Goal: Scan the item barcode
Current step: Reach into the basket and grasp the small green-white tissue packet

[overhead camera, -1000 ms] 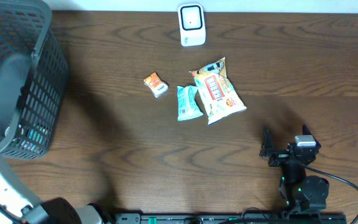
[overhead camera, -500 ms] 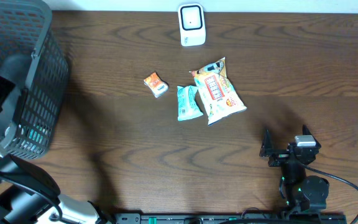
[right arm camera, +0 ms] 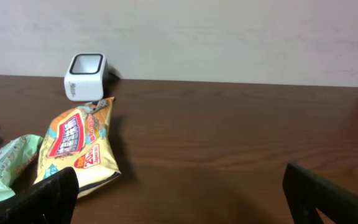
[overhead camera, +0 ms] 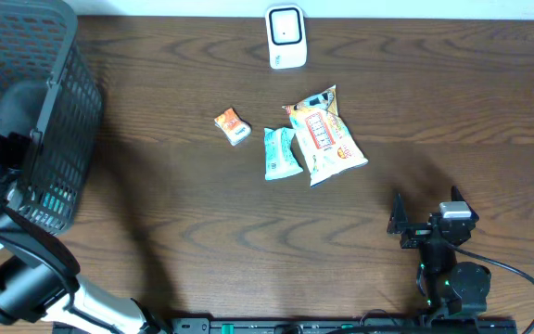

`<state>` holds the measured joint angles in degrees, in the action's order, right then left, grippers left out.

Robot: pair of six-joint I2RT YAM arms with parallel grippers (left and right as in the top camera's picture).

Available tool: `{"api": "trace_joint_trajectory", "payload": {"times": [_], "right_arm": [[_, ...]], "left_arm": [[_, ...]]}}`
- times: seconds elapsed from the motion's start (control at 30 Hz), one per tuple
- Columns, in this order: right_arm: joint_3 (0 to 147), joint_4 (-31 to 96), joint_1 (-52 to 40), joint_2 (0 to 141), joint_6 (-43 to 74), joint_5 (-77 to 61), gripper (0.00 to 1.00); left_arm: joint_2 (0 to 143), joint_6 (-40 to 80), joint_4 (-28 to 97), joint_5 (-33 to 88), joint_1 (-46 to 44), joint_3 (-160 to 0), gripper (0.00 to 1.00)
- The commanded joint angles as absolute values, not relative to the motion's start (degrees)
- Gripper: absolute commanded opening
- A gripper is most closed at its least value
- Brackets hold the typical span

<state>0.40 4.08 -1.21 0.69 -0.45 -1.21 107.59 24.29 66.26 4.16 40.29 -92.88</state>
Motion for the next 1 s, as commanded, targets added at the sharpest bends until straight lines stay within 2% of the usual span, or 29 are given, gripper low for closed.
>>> {"api": "trace_joint_trajectory", "payload": {"times": [0.0,0.43,0.5,0.97], "right_arm": [[0.4,4.4,-1.1,0.3,0.1,-0.8,0.99],[0.4,4.4,-1.1,0.3,0.1,-0.8,0.99],[0.4,4.4,-1.1,0.3,0.1,-0.8,0.99],[0.4,4.4,-1.1,0.3,0.1,-0.8,0.99]], "left_arm": [[109.9,26.9,66.8,4.0,40.1,-91.7,0.95],[113.3,27.4,66.7,4.0,36.8,-89.4,0.94],[113.3,28.5,66.5,4.0,36.4,-89.4,0.9],[113.5,30.8,63.4,-1.5,35.6,-86.8,0.84]]}}
